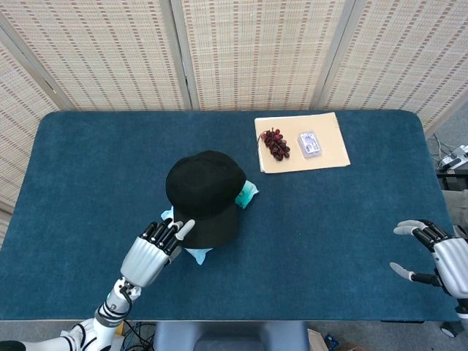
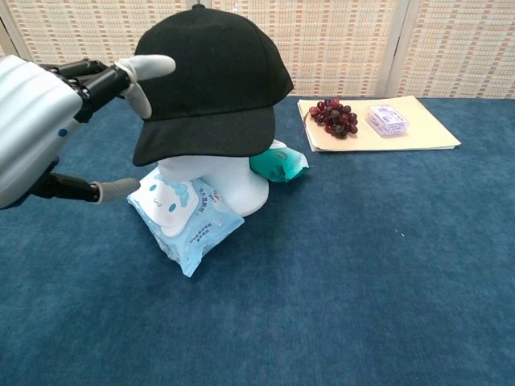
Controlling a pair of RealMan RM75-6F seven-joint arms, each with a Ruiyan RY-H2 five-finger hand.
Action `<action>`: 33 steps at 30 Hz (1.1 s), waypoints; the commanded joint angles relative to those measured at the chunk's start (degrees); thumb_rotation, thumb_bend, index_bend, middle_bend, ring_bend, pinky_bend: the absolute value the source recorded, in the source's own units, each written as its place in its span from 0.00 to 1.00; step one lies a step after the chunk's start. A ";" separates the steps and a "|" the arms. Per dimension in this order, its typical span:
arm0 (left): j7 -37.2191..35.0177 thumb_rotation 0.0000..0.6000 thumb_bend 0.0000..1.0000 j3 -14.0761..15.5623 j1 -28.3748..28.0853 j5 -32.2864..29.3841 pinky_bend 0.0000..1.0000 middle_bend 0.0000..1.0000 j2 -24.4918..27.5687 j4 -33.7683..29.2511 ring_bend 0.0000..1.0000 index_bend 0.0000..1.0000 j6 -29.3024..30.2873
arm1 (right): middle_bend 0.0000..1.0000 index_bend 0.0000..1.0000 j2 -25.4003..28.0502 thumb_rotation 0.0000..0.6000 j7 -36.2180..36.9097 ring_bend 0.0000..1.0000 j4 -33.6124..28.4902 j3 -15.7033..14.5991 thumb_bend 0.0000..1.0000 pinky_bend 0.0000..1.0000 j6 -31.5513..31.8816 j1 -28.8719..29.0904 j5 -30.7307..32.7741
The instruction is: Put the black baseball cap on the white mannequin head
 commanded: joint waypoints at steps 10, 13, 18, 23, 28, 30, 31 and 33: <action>-1.49 1.00 0.07 1.05 5.28 -1.87 0.49 0.39 4.39 -2.42 0.33 0.05 2.46 | 0.32 0.35 -0.25 1.00 -1.40 0.26 -0.47 -0.13 0.04 0.43 -0.53 0.22 -0.11; -2.02 1.00 0.07 0.79 6.84 -3.20 0.48 0.39 6.01 -3.65 0.33 0.06 2.94 | 0.32 0.35 -0.42 1.00 -2.14 0.26 -0.68 -0.19 0.04 0.43 -0.75 0.28 -0.16; -3.32 1.00 0.07 0.19 9.52 -5.41 0.47 0.38 8.81 -5.93 0.32 0.06 4.09 | 0.32 0.35 -0.71 1.00 -3.52 0.26 -1.07 -0.26 0.04 0.43 -1.36 0.48 -0.10; -5.00 1.00 0.07 -0.25 11.59 -5.81 0.47 0.38 10.71 -6.04 0.32 0.11 6.30 | 0.32 0.35 -0.87 1.00 -4.74 0.26 -1.53 -0.24 0.04 0.43 -1.31 0.39 -0.03; -8.15 1.00 0.07 -0.16 13.16 -5.78 0.47 0.38 13.05 -6.21 0.33 0.18 7.58 | 0.32 0.35 -1.17 1.00 -6.10 0.26 -1.89 -0.23 0.04 0.43 -1.85 0.51 0.22; -10.04 1.00 0.07 0.58 13.28 -5.23 0.47 0.39 14.82 -6.22 0.33 0.20 7.04 | 0.32 0.35 -1.30 1.00 -6.63 0.26 -2.03 -0.26 0.04 0.43 -2.15 0.61 0.24; -11.39 1.00 0.07 1.24 13.44 -5.21 0.47 0.39 16.24 -6.58 0.33 0.20 6.20 | 0.32 0.35 -1.37 1.00 -7.01 0.26 -2.14 -0.28 0.04 0.43 -2.34 0.67 0.27; -13.27 1.00 0.07 2.18 13.92 -5.96 0.47 0.39 18.74 -8.26 0.33 0.21 4.38 | 0.32 0.35 -1.52 1.00 -7.64 0.26 -2.33 -0.28 0.04 0.43 -2.73 0.81 0.37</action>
